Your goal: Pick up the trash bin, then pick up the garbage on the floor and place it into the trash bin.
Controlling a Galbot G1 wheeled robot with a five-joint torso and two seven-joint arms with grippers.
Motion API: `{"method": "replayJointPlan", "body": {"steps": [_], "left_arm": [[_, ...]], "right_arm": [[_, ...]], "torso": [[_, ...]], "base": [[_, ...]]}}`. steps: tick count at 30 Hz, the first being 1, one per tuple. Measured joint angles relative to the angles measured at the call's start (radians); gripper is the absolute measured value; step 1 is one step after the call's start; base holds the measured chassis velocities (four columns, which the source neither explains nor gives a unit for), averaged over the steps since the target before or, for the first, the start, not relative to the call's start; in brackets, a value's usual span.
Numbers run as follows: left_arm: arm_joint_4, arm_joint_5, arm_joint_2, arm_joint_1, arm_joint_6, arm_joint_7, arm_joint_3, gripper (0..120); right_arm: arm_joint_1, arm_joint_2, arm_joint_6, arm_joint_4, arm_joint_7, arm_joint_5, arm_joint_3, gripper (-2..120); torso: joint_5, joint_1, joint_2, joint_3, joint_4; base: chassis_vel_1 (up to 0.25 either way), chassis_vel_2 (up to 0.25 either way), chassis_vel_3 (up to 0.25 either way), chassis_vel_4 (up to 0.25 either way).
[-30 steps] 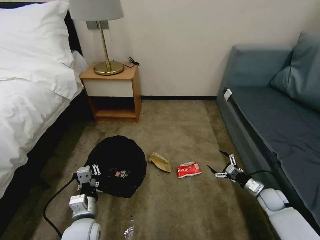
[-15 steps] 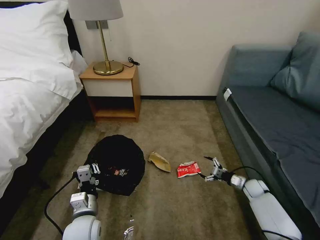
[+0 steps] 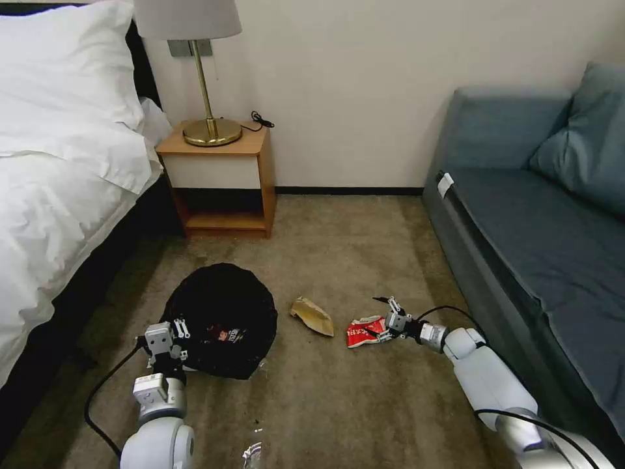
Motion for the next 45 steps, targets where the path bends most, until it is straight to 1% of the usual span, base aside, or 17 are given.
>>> {"method": "replayJointPlan", "body": {"steps": [1,3,7,12,14,17,18,20,21,23,27,34,45], "left_arm": [[0.003,-0.003,0.0,-0.003,0.0,0.0,-0.005,5],[0.004,-0.004,-0.001,-0.005,-0.001,0.0,-0.01,5],[0.008,-0.006,-0.005,-0.005,-0.01,0.0,-0.012,5],[0.009,-0.012,-0.008,-0.003,-0.017,0.0,-0.014,5],[0.009,-0.015,-0.007,-0.003,-0.018,0.0,-0.016,5],[0.007,-0.026,-0.002,-0.001,-0.021,0.001,-0.029,5],[0.007,-0.026,-0.002,-0.001,-0.021,0.001,-0.029,5],[0.006,-0.031,0.0,0.002,-0.027,0.001,-0.037,5],[0.006,-0.031,0.0,0.002,-0.027,0.001,-0.037,5],[0.01,-0.031,0.001,0.005,-0.034,0.001,-0.04,5],[0.011,-0.031,0.0,0.007,-0.036,0.002,-0.04,5],[0.008,-0.03,-0.001,0.008,-0.036,0.001,-0.039,5],[0.01,-0.023,-0.003,0.016,-0.044,-0.002,-0.038,5]], "right_arm": [[0.012,-0.014,-0.001,-0.011,0.012,0.0,-0.027,100],[0.023,-0.019,-0.003,-0.023,0.021,-0.007,-0.046,100],[0.054,-0.01,-0.01,-0.067,0.042,-0.018,-0.1,100],[0.067,0.009,-0.039,-0.119,0.085,-0.012,-0.16,100],[0.07,0.015,-0.048,-0.136,0.1,-0.003,-0.175,100],[0.076,0.018,-0.079,-0.169,0.151,0.043,-0.244,100],[0.076,0.018,-0.079,-0.169,0.151,0.043,-0.244,100],[0.082,0.023,-0.105,-0.19,0.2,0.073,-0.296,100],[0.082,0.023,-0.105,-0.19,0.2,0.073,-0.296,100],[0.088,0.031,-0.119,-0.202,0.234,0.086,-0.322,100],[0.1,0.031,-0.133,-0.212,0.246,0.104,-0.354,100],[0.102,0.036,-0.149,-0.229,0.244,0.131,-0.368,100],[0.12,0.079,-0.173,-0.251,0.252,0.154,-0.365,99]], "torso": [[-0.0003,0.0,0.0,0.0,-0.0002],[-0.0003,0.0,0.0,0.0,-0.0003],[0.0,0.0,0.0,0.0,0.0004],[0.0001,0.0,0.0,0.0,0.0],[0.0001,0.0,0.0,0.0,0.0001],[0.0,0.0,0.0,0.0,0.0001],[0.0,0.0,0.0,0.0,0.0001],[0.0,0.0,0.0,0.0,0.0001],[0.0,0.0,0.0,0.0,0.0001],[0.0001,0.0,0.0,0.0,0.0002],[0.0,0.0,0.0,0.0,0.0002],[0.0,0.0,0.0,0.0,0.0001],[-0.0001,0.0,0.0,0.0,0.0002]], "base": [[0.0,0.0,0.0,0.0],[0.0,0.0,0.0,0.0],[0.0,0.0,0.0,0.0],[0.0,0.0,0.0,0.0],[0.0,0.0,0.0,0.0],[0.0,0.0,0.0,0.0],[0.0,0.0,0.0,0.0],[0.0,0.0,0.0,0.0],[0.0,0.0,0.0,0.0],[0.0,0.0,0.0,0.0],[0.0,0.0,0.0,0.0],[0.0,0.0,0.0,0.0],[0.0,0.0,0.0,0.0]]}}
